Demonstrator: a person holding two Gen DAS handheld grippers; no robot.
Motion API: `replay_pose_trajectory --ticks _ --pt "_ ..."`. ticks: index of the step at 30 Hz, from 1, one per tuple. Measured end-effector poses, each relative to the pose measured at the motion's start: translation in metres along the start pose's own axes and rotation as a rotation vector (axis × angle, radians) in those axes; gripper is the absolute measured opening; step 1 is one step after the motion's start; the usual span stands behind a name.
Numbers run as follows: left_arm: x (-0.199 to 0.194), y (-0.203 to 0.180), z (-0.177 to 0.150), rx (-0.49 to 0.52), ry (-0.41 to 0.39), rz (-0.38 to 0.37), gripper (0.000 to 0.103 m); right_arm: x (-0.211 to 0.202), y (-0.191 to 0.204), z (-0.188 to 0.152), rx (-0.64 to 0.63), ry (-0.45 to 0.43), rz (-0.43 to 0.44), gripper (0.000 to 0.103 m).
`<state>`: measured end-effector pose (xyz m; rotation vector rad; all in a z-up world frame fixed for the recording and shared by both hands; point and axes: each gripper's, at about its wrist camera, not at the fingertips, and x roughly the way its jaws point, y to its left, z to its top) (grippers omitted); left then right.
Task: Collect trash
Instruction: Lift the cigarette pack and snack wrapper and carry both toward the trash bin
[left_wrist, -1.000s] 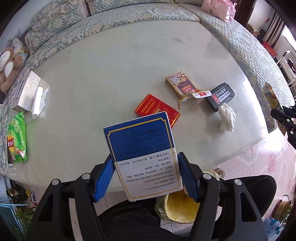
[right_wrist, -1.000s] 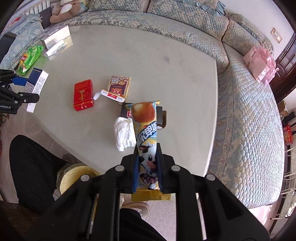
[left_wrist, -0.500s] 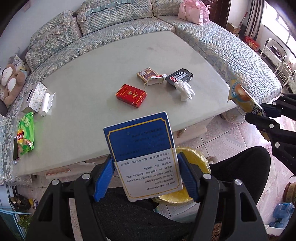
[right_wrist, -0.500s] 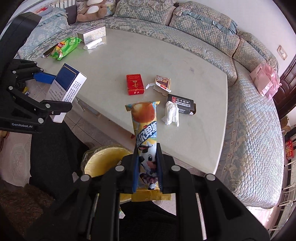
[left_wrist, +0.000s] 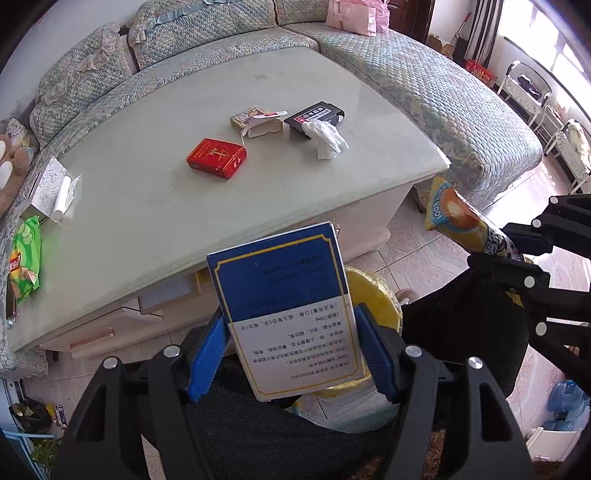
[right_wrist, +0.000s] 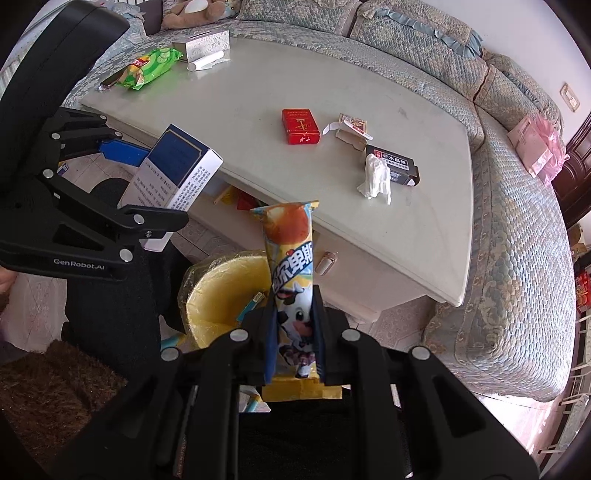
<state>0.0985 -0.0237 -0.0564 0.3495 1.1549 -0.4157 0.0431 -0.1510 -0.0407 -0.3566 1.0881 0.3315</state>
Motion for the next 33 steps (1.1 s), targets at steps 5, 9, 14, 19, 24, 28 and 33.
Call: replay_pose_trajectory --ticks 5,9,14,19,24,28,33 --pt "0.039 -0.010 -0.015 0.022 0.045 0.009 0.066 0.025 0.005 -0.016 0.010 0.032 0.003 0.017" --pt "0.073 -0.011 -0.027 -0.004 0.097 -0.039 0.066 0.049 0.002 -0.028 0.037 0.064 -0.002 0.017" --pt "0.109 -0.009 -0.036 -0.020 0.119 -0.033 0.066 0.078 -0.003 -0.039 0.059 0.098 -0.017 0.017" --pt "0.146 -0.006 -0.043 -0.058 0.173 -0.092 0.066 0.109 -0.003 -0.045 0.077 0.123 -0.011 0.017" --pt "0.183 -0.010 -0.049 -0.057 0.229 -0.108 0.066 0.143 -0.003 -0.051 0.101 0.158 0.020 0.017" --pt "0.212 -0.006 -0.053 -0.078 0.272 -0.133 0.066 0.169 -0.003 -0.055 0.108 0.192 0.034 0.017" --pt "0.246 -0.006 -0.056 -0.088 0.321 -0.145 0.066 0.200 0.001 -0.061 0.119 0.237 0.042 0.017"
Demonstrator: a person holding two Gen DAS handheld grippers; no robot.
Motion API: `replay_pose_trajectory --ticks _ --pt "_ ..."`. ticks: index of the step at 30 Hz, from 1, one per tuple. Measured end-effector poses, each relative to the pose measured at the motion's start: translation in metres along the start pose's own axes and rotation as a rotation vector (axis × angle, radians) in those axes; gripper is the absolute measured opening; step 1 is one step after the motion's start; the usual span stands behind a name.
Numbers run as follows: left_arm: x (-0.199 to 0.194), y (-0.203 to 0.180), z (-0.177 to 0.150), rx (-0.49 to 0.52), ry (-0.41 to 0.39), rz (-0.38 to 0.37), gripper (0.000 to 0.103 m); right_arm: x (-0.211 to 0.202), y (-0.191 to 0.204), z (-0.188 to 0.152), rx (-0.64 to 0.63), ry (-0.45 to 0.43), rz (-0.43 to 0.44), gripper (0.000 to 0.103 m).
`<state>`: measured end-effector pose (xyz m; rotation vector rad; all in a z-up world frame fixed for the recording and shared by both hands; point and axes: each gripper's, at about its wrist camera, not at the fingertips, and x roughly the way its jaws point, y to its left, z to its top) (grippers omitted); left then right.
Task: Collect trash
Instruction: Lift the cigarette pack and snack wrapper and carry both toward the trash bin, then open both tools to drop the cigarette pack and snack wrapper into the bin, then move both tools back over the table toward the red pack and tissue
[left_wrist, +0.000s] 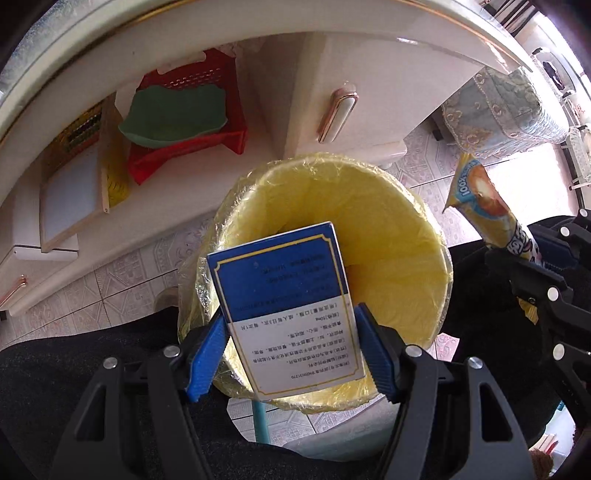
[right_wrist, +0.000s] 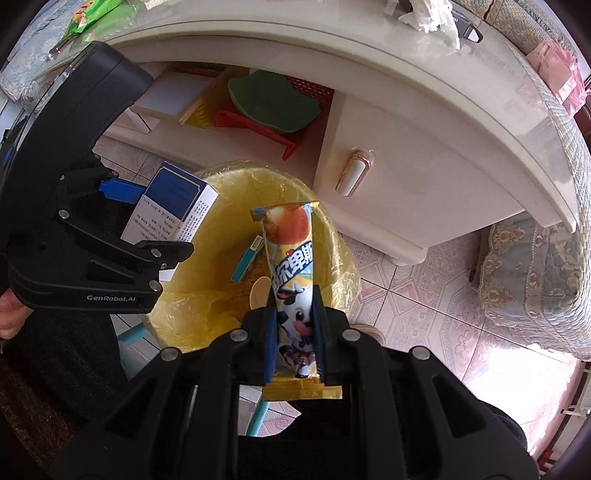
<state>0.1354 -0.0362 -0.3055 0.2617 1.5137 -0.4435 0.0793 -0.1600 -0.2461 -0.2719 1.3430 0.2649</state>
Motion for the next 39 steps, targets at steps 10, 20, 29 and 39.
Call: replay_pose_trajectory --ticks 10,20,29,39 --pt "0.055 0.007 0.004 -0.006 0.095 -0.028 0.066 0.062 0.000 -0.002 0.033 0.112 0.065 0.017" --pt "0.101 0.015 0.009 -0.034 0.207 -0.053 0.066 0.101 0.003 -0.002 0.068 0.186 0.121 0.017" --pt "0.108 0.018 0.011 -0.053 0.238 -0.076 0.066 0.121 0.008 -0.005 0.066 0.215 0.149 0.017" --pt "0.109 0.015 0.012 -0.054 0.251 -0.068 0.081 0.123 0.005 -0.002 0.075 0.184 0.140 0.055"
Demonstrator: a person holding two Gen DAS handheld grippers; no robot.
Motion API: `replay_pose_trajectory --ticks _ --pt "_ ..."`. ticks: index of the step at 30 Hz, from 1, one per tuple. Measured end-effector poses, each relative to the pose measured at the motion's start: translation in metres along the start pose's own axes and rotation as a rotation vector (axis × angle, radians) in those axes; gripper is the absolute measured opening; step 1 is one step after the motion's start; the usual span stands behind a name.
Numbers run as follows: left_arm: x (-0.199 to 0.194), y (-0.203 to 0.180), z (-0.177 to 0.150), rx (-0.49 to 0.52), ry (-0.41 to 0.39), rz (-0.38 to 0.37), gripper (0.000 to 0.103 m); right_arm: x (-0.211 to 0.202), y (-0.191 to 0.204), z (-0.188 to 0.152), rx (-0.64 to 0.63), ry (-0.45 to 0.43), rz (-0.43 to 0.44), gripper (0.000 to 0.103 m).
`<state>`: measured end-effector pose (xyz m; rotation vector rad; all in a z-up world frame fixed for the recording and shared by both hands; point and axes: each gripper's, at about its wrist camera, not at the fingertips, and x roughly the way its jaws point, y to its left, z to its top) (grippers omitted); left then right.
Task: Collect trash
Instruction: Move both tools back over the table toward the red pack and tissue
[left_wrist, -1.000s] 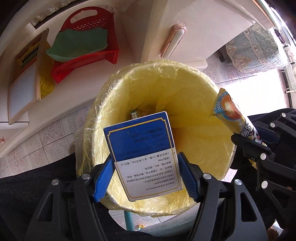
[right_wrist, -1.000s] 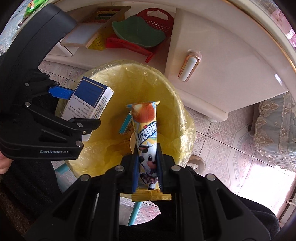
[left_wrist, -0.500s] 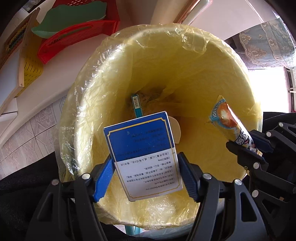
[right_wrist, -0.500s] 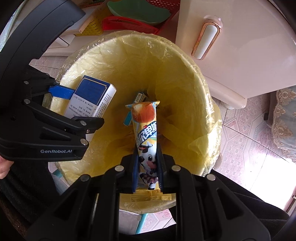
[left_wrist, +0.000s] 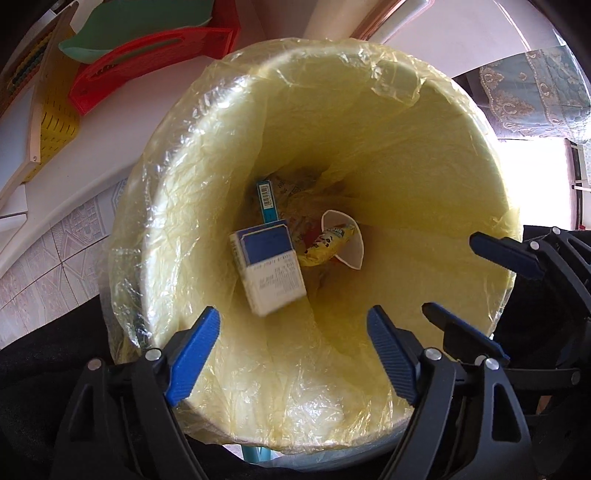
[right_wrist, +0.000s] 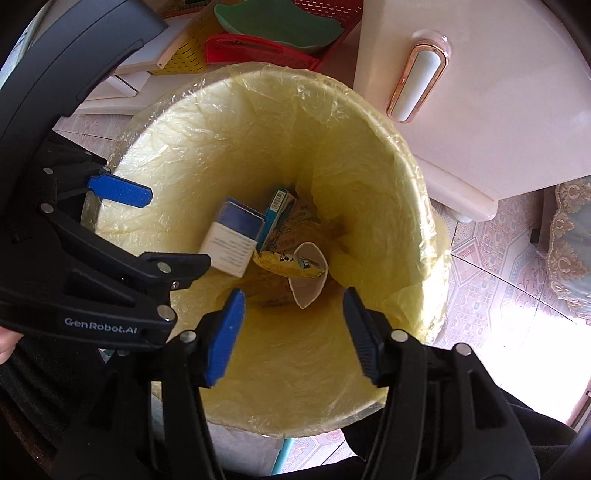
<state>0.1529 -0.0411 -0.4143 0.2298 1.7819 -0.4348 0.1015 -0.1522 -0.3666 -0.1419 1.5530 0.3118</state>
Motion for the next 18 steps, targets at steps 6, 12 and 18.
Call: replay_pose_trajectory --ticks 6,12,18 --pt "-0.003 0.001 -0.002 -0.004 -0.004 0.007 0.084 0.001 -0.002 0.001 0.009 0.005 0.011 0.055" --pt "-0.011 -0.001 -0.007 0.002 -0.024 0.033 0.084 -0.005 0.001 0.000 0.007 -0.008 0.002 0.055" --pt "-0.047 -0.005 -0.024 -0.008 -0.074 0.043 0.084 -0.038 0.006 -0.007 0.013 -0.057 0.023 0.064"
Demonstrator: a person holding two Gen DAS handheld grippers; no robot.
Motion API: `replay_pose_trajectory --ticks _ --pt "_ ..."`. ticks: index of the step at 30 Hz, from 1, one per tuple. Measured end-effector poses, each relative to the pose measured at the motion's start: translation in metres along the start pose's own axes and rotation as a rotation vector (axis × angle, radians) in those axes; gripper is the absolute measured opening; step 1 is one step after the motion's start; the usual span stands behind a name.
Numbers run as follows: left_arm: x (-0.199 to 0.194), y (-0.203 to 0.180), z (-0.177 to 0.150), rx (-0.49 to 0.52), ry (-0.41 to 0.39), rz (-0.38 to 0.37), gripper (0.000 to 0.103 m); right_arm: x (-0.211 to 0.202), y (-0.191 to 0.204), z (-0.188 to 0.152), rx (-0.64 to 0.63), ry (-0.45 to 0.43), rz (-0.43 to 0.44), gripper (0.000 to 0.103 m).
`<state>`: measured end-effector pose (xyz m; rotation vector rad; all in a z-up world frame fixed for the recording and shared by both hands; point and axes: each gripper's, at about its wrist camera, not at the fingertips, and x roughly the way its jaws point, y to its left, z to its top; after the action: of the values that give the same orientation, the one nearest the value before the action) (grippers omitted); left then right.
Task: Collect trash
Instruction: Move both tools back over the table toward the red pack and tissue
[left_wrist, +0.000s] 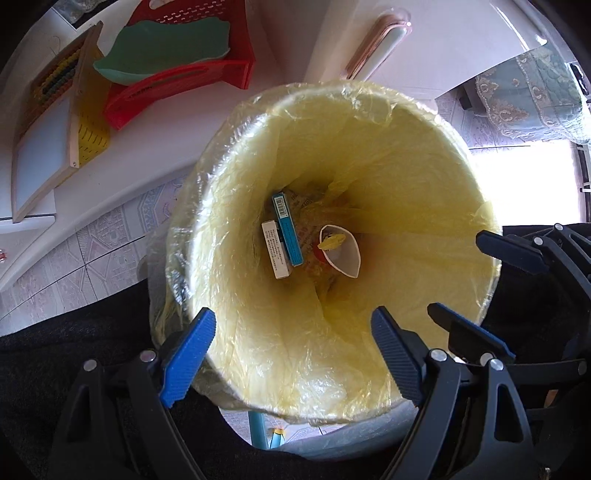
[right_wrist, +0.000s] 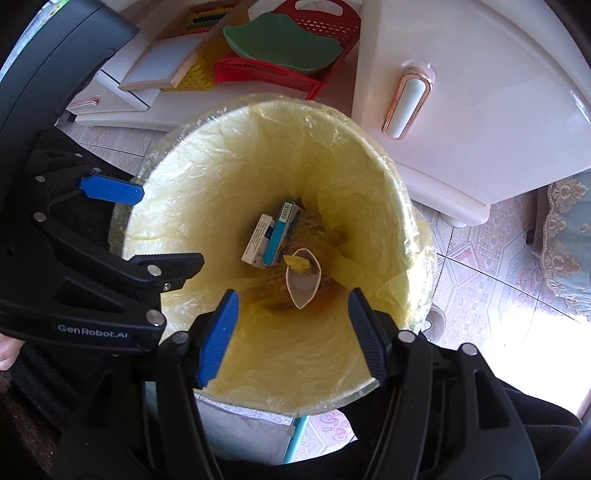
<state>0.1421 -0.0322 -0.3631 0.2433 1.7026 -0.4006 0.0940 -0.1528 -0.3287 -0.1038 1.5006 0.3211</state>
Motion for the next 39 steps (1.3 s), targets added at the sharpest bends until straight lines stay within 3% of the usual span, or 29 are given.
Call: replay_pose_trajectory --ticks 3,8,10,14,19,21,28,33,39 --pt "-0.038 -0.003 -0.011 0.001 -0.040 -0.011 0.084 -0.034 0.002 -0.001 -0.013 -0.044 0.004 0.070" --pt "-0.126 -0.013 -0.015 0.014 -0.157 0.081 0.084 -0.114 -0.001 0.003 -0.044 -0.142 -0.008 0.081" --pt "-0.168 -0.013 -0.013 0.018 -0.212 0.083 0.084 -0.152 -0.003 0.007 -0.056 -0.187 -0.015 0.086" --pt "-0.251 -0.016 -0.003 0.023 -0.279 0.045 0.086 -0.224 -0.009 0.018 -0.068 -0.274 -0.037 0.089" --pt "-0.345 -0.016 0.009 -0.001 -0.399 0.128 0.090 -0.301 -0.018 0.034 -0.081 -0.375 -0.047 0.092" --pt "-0.370 -0.015 0.015 -0.011 -0.417 0.129 0.091 -0.325 -0.022 0.040 -0.083 -0.408 -0.035 0.093" --pt "-0.437 -0.021 0.036 -0.008 -0.468 0.233 0.091 -0.381 -0.035 0.072 -0.070 -0.472 -0.061 0.094" --pt "-0.456 -0.014 0.055 -0.044 -0.455 0.213 0.091 -0.402 -0.047 0.094 -0.062 -0.492 -0.094 0.094" --pt "-0.448 -0.006 0.085 -0.079 -0.431 0.203 0.091 -0.402 -0.060 0.120 -0.047 -0.490 -0.109 0.094"
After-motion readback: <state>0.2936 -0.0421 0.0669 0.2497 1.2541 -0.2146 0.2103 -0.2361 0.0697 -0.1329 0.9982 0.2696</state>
